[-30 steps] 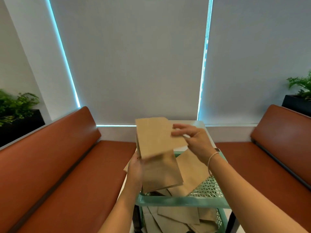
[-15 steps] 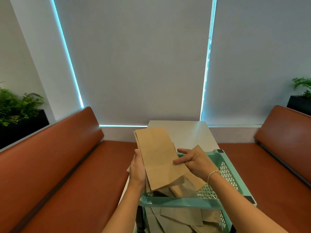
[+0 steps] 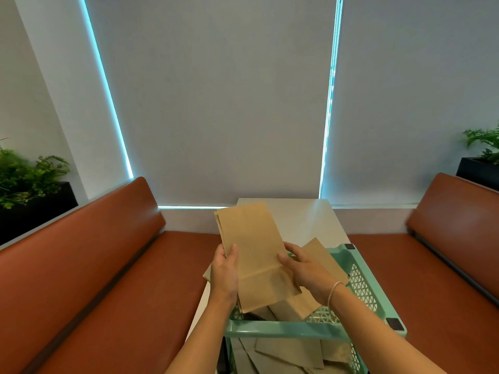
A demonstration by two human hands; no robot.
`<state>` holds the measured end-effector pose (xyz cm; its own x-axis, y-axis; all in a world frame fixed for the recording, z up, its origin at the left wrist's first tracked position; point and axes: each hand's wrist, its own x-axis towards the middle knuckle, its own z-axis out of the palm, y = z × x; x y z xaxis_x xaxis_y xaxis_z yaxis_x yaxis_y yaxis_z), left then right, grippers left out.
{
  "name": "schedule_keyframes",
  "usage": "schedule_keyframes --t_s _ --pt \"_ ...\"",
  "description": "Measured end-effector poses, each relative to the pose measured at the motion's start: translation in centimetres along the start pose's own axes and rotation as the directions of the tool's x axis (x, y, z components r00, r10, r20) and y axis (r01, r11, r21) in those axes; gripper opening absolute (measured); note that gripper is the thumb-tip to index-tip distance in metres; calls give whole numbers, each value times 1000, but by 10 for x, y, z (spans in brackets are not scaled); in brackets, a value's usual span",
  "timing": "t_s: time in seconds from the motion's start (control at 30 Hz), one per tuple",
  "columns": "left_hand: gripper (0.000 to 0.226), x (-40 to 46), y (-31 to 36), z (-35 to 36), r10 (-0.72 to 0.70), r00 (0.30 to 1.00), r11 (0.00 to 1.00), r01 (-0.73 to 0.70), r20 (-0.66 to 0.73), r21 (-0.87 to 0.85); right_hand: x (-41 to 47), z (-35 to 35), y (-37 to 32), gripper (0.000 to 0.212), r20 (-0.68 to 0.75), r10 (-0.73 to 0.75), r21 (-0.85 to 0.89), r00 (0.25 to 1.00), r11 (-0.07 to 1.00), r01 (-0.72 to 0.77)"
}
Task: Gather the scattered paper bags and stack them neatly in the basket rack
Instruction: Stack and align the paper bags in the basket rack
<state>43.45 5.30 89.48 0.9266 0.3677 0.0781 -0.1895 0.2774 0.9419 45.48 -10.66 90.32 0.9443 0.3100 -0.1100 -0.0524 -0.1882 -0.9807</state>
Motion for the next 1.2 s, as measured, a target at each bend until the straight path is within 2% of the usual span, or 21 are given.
schedule_keyframes --t_s 0.13,0.27,0.37,0.47,0.6,0.67,0.77,0.87,0.9,0.97,1.03,1.13,1.2 --pt "19 -5 6 14 -13 998 999 11 63 37 3 9 -1 46 -43 -75 -71 996 995 72" --pt "30 -4 11 16 -37 994 996 29 104 82 2 4 -1 46 -25 -65 -48 998 997 63" --pt "25 8 27 15 11 998 999 -15 68 47 -2 -3 -1 42 35 -53 -38 998 998 55" --pt "34 27 45 13 72 997 996 -72 5 57 -6 -6 -3 38 102 -47 -50 994 997 53" --pt "9 35 48 12 160 986 985 -157 -43 77 -4 -2 -3 33 100 -54 -44 994 997 58" --pt "9 34 42 14 150 987 987 -147 -58 61 -3 1 -4 28 98 -66 -62 993 996 72" --pt "8 30 32 14 142 987 989 -138 -72 59 0 3 -8 28 53 -103 -73 993 992 107" --pt "41 23 18 12 28 999 996 -31 33 79 5 5 -12 22 -50 -110 38 993 993 112" --pt "42 18 14 12 -10 997 993 1 76 119 6 6 -14 21 -101 -114 67 988 990 122" --pt "33 9 4 12 -79 986 979 49 148 198 10 7 -18 19 -192 -146 60 970 985 161" --pt "23 3 -1 10 -108 978 978 72 177 195 13 7 -19 17 -219 -174 27 960 982 184" --pt "19 4 -5 -1 -78 988 982 53 132 183 15 3 -14 21 -200 -159 -39 967 987 154" --pt "18 6 -7 -9 -57 995 984 43 77 174 18 -4 -3 27 -190 -138 -194 972 976 101"
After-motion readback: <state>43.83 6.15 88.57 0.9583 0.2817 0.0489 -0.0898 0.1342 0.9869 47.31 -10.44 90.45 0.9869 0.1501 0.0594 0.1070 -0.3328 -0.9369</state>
